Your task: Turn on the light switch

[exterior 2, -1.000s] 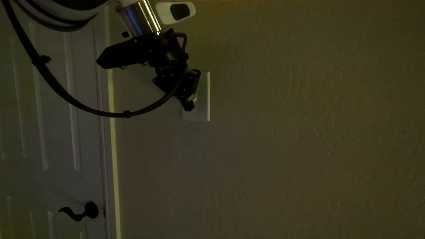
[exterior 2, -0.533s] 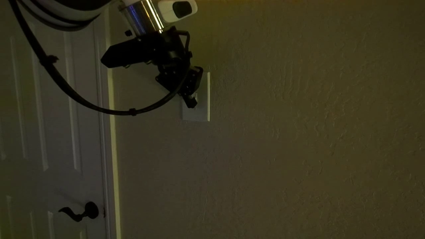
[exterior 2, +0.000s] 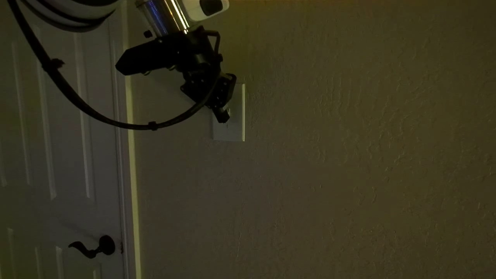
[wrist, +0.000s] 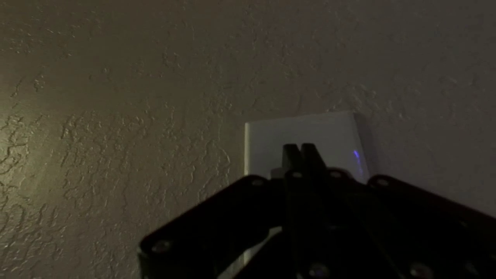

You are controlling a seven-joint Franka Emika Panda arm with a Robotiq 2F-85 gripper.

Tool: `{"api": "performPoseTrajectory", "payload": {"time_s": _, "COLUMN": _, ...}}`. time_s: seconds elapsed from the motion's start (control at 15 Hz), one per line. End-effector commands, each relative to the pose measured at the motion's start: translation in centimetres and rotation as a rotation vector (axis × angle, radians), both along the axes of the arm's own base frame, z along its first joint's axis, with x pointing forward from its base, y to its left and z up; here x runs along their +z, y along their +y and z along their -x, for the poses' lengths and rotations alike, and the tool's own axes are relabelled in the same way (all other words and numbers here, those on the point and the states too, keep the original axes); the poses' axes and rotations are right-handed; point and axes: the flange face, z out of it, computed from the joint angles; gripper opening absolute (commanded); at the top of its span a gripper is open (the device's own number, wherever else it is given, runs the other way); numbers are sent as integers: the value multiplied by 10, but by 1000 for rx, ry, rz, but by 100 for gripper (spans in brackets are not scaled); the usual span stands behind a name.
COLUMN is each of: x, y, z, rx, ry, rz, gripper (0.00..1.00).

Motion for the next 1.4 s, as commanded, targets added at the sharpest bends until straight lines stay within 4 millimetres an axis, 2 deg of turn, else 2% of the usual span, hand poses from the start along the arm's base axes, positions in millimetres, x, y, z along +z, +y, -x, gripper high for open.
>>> {"api": "performPoseTrajectory", "payload": {"time_s": 0.0, "x": 12, "y": 0, "z": 18, "rx": -17, "ry": -4, "rz": -7, "gripper": 7}}
{"api": "performPoseTrajectory", "payload": {"time_s": 0.27, "x": 22, "y": -2, "z": 27, "rx": -32, "ry": -19, "rz": -10, "gripper": 7}}
{"api": "performPoseTrajectory", "payload": {"time_s": 0.47, "x": 21, "y": -5, "z": 37, "rx": -65, "ry": 42, "rz": -9, "gripper": 6}}
{"api": "performPoseTrajectory", "payload": {"time_s": 0.87, "x": -6, "y": 1, "z": 60, "rx": -109, "ry": 352, "rz": -29, "gripper": 7}}
{"api": "performPoseTrajectory", "payload": {"time_s": 1.2, "x": -16, "y": 15, "z": 78, "rx": -120, "ry": 496, "rz": -43, "gripper": 7}}
{"api": "performPoseTrajectory", "payload": {"time_s": 1.27, "x": -17, "y": 17, "z": 81, "rx": -129, "ry": 518, "rz": -36, "gripper": 28}}
{"api": "performPoseTrajectory", "payload": {"time_s": 1.33, "x": -18, "y": 20, "z": 85, "rx": -133, "ry": 540, "rz": -33, "gripper": 33}}
